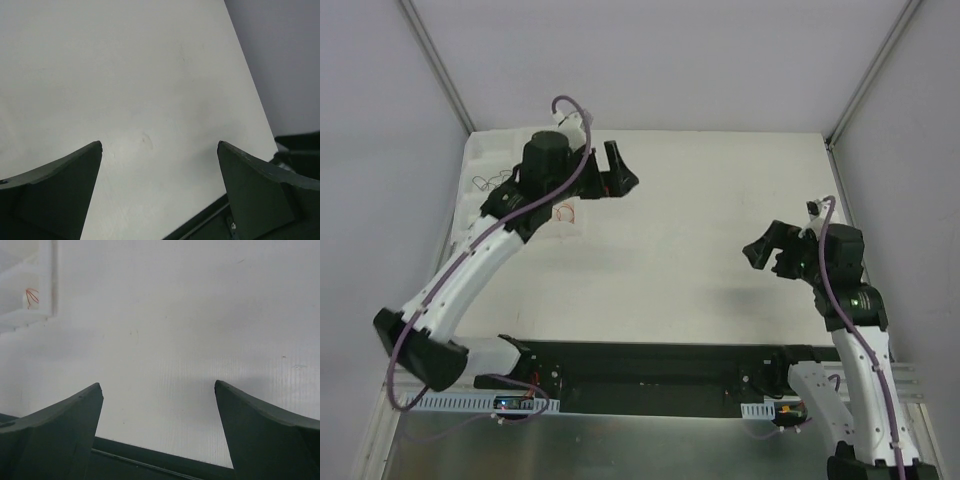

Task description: Untangle the cables

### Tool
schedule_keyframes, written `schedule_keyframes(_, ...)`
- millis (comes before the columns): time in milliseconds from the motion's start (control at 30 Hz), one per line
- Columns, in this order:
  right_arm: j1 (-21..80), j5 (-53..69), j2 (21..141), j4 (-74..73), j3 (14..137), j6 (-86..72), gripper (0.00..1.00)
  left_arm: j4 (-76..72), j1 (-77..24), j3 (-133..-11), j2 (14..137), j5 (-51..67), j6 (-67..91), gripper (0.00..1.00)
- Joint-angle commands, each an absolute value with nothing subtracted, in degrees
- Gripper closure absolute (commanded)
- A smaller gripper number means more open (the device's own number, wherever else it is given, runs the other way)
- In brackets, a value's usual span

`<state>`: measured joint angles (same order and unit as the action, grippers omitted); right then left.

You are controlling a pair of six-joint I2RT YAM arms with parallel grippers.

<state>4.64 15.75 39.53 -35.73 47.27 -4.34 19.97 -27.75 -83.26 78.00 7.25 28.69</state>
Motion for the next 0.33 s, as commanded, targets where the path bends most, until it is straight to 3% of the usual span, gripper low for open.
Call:
schedule_keyframes(0,4.92,8.89,34.55,-37.51,54.47,-7.56,0.04,21.01,-29.09,-73.77,59.29,-1.02,25.39,0.01)
schedule_keyframes(133,4.92,10.72,32.70,-45.08,60.81,-5.45,0.04,20.04,-29.09,-67.68,48.54,-12.99,24.80,0.01)
schedule_keyframes(300,4.83,9.40,26.29,-41.23,61.17,-6.42,0.04,20.04,-29.09,-68.82,44.65,-14.23,15.57,0.01)
